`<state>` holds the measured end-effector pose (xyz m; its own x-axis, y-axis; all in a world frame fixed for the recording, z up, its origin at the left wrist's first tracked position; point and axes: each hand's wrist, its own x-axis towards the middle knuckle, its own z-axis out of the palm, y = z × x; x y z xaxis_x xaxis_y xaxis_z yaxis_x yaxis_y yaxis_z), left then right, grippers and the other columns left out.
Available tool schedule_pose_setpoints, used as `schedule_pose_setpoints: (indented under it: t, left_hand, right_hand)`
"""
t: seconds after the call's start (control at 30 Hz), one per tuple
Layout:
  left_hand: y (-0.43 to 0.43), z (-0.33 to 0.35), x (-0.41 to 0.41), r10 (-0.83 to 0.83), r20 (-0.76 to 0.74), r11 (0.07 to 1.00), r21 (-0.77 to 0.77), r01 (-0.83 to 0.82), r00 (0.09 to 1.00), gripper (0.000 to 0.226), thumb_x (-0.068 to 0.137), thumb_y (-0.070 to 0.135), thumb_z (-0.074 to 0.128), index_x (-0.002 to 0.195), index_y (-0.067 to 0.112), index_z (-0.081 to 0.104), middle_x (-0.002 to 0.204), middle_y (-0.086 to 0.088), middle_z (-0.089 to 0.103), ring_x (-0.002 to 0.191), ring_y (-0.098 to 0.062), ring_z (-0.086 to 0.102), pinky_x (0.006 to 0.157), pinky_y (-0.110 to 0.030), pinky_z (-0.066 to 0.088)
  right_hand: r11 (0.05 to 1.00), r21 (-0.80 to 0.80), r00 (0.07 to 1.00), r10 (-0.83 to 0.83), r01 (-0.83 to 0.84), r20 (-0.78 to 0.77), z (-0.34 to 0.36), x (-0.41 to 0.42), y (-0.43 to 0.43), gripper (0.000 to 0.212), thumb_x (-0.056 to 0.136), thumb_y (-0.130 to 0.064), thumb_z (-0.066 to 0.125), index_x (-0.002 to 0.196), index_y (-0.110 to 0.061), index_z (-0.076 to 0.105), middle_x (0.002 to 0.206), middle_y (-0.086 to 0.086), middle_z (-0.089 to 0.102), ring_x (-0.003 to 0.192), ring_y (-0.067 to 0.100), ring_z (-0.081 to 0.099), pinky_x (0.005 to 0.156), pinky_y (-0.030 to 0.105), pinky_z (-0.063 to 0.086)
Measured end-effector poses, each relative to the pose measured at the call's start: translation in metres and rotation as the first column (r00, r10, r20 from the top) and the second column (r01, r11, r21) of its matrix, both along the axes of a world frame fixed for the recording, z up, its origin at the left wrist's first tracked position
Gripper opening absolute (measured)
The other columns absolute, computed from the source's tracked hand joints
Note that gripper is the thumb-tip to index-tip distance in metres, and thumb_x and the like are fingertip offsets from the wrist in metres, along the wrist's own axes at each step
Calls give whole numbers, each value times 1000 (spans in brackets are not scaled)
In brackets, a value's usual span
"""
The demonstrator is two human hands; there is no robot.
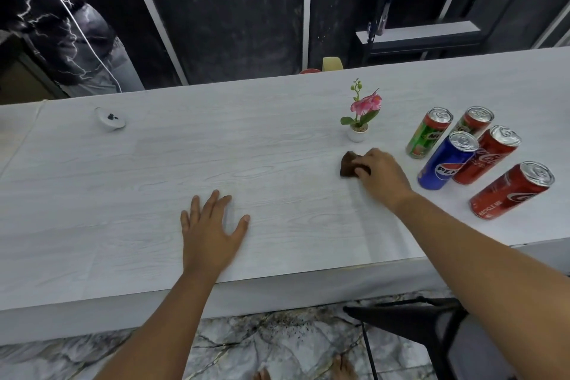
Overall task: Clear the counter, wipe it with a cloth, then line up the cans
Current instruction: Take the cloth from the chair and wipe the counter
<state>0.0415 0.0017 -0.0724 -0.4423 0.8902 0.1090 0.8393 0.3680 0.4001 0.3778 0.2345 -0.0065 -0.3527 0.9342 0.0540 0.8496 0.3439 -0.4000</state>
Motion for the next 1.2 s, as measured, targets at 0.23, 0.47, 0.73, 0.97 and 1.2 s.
schedule_pose_setpoints:
  t: [0.23,0.47,0.73,0.97,1.2]
  left_hand:
    - [1,-2,-2,-2,-20,1000,-1,2,1000,76,97,84,39,157,38,44,175,10,30,167,-27,9,133,-58,7]
    - [2,-2,-2,3,-19,1000,-11,-3,1000,77,97,84,38,157,36,44,175,9,30,167,-28,8,133,-59,6]
    - [2,-3,-2,1,-11,1000,-12,-1,1000,77,98,84,38,158,36,44,176,9,28,167,-27,6,134,-58,4]
    - [2,-6,-3,-3,-14,1000,-5,3,1000,76,97,85,37,157,38,44,175,10,29,167,-27,7,134,-57,4]
    - [2,-7,-5,-5,-28,1000,-5,4,1000,77,97,86,35,156,38,44,174,9,31,166,-29,9,133,-59,6]
  right_hand:
    - [995,22,992,95,-93,-81,-24,-4,-39,25,102,-15,69,126,-15,79,116,4,68,112,26,59,92,27,43]
    - [966,54,950,259,-253,-175,-28,-3,-121,25,97,-12,77,122,-15,81,109,1,70,100,24,62,86,32,54]
    - [935,-33,913,336,-352,-231,-24,-2,-184,25,98,-14,76,123,-15,81,108,0,70,103,19,62,87,26,51]
    - [769,-476,898,299,-428,-325,9,15,-177,21,101,-26,73,120,-32,81,106,-14,67,99,3,64,91,19,48]
    - [965,-261,888,-99,-25,-450,39,49,-93,19,100,-25,73,116,-34,79,106,-13,69,93,-1,65,76,14,48]
